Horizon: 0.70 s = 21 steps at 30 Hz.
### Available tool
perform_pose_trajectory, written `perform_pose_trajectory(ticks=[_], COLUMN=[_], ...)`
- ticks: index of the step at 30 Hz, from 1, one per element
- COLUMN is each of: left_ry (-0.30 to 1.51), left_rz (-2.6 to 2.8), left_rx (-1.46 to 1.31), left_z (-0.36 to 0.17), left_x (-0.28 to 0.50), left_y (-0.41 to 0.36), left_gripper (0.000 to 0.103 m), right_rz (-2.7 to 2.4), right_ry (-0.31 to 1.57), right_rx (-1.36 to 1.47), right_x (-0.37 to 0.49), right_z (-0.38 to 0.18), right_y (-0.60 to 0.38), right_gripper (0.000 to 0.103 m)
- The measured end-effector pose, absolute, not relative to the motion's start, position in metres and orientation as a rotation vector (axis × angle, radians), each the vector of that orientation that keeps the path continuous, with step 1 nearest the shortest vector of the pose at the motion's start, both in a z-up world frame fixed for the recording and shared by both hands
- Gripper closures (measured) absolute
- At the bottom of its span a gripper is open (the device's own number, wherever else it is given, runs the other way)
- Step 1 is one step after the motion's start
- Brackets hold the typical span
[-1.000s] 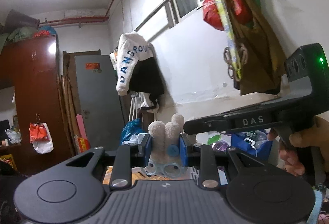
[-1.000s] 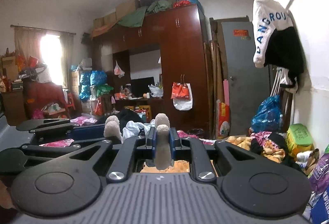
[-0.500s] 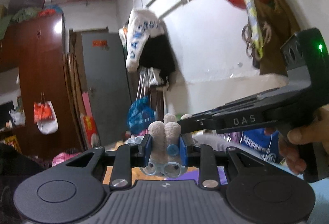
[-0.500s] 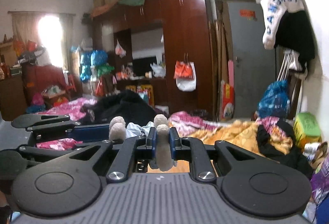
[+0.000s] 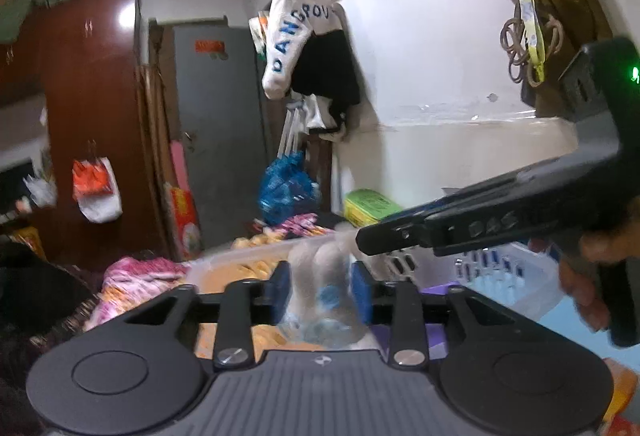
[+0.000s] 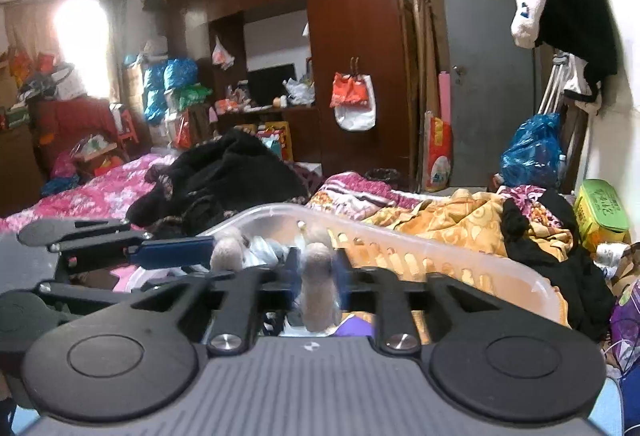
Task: Organize objects
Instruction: 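Carry the socks with the left tool and release them into the basket, then grasp the white-and-orange medicine box with the left tool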
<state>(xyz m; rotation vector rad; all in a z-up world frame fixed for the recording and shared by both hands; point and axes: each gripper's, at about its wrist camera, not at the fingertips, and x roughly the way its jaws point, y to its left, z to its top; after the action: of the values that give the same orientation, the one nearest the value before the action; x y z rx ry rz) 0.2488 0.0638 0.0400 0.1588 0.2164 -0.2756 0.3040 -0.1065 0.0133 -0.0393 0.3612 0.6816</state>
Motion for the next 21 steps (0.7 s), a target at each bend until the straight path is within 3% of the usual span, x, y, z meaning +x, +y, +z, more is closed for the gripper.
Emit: perform_pose_trajectory(ticks=[1, 2, 3, 9, 15, 21], left_ry=[0.195, 0.171, 0.155, 0.143, 0.154, 0.2], left_rz=[-0.256, -0.242, -0.231, -0.266, -0.324, -0.434], left_rx=[0.171, 0.177, 0.174, 0.111, 0.139, 0.24], left_z=[0.04, 0.041, 0.043, 0.049, 0.0, -0.05], left_x=[0.245, 0.239, 0.235, 0.177, 0.092, 0.042], left_y=[0.063, 0.064, 0.065, 0.066, 0.043, 0.016], left_gripper=[0.023, 0.015, 0.011, 0.011, 0.011, 0.011], right_rz=[0.666, 0.635, 0.621, 0.645, 0.686, 0.753], right_ry=[0.349, 0.328, 0.323, 0.311, 0.286, 0.284], right_rx=[-0.04, -0.046, -0.056, -0.006, -0.019, 0.057], right_x=[0.303, 0.297, 0.293, 0.231, 0.138, 0.105], right_z=[0.016, 0.017, 0.018, 0.018, -0.036, -0.084], right_y=[-0.108, -0.113, -0.115, -0.17, -0.249, -0.281], right_gripper=[0.018, 0.01, 0.008, 0.0, 0.0, 0.0])
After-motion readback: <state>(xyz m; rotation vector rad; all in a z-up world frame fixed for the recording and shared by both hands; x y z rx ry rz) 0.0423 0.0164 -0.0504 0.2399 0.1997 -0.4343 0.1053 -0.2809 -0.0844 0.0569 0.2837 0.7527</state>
